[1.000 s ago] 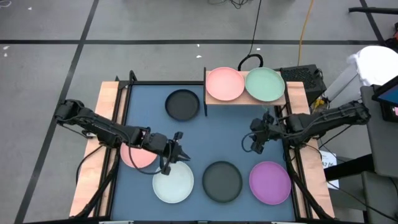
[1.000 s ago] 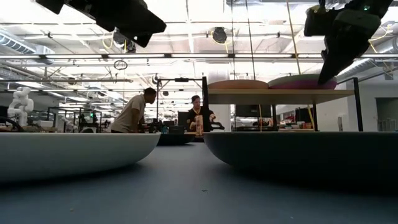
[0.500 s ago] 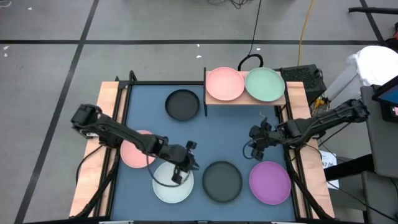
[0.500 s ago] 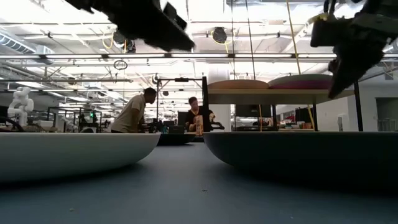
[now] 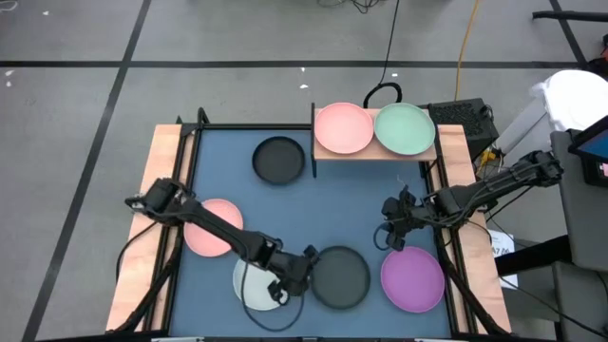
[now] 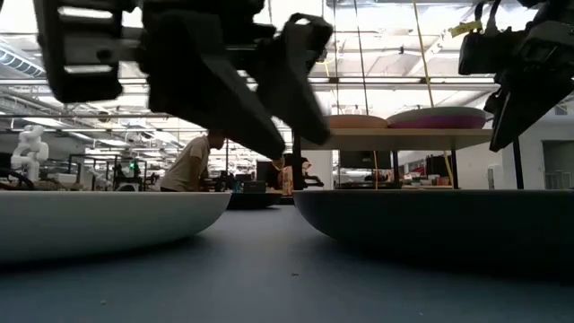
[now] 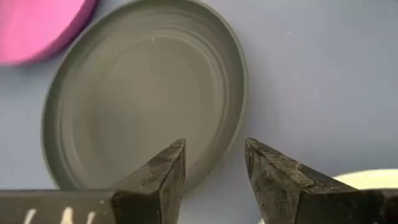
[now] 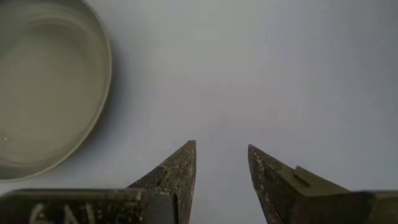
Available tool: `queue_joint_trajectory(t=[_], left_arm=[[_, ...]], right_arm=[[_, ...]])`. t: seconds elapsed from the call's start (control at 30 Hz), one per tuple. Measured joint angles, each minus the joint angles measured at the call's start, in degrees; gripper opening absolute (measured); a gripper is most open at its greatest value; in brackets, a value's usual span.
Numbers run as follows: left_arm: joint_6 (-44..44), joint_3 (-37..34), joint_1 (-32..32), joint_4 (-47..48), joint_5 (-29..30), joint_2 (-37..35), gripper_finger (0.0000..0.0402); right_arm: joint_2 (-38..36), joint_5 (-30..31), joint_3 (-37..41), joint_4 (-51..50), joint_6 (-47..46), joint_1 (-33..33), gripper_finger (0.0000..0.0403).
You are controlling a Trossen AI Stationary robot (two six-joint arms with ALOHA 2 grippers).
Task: Place and stack plates onto a shelf
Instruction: Stack the bottom black plate on top of the pink plate on the shelf
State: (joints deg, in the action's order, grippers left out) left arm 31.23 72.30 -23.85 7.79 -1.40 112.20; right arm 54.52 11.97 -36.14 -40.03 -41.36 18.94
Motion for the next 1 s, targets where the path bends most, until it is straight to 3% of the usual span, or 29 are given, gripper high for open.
queue_joint_trajectory(t=[0.23, 0.4, 0.7, 1.0], left_arm=[[11.46, 4.79, -1.37, 4.56, 1.81, 4.92, 0.0172], [13.55, 5.28, -1.95, 4.61, 1.92, 5.73, 0.0168], [16.32, 5.28, -1.09, 4.5, 2.16, 5.73, 0.008], [20.64, 5.28, -0.35, 5.88, 3.03, 5.73, 0.0071]], right_arm=[[0.02, 0.0, 0.0, 1.26, 0.0, 0.0, 0.0127], [0.04, -0.02, 0.02, 1.92, 0.34, 0.0, 0.0127], [0.04, 0.02, 0.01, 2.71, 1.96, -0.01, 0.0127], [0.02, -0.02, 0.0, 3.66, 4.67, -0.07, 0.0127]])
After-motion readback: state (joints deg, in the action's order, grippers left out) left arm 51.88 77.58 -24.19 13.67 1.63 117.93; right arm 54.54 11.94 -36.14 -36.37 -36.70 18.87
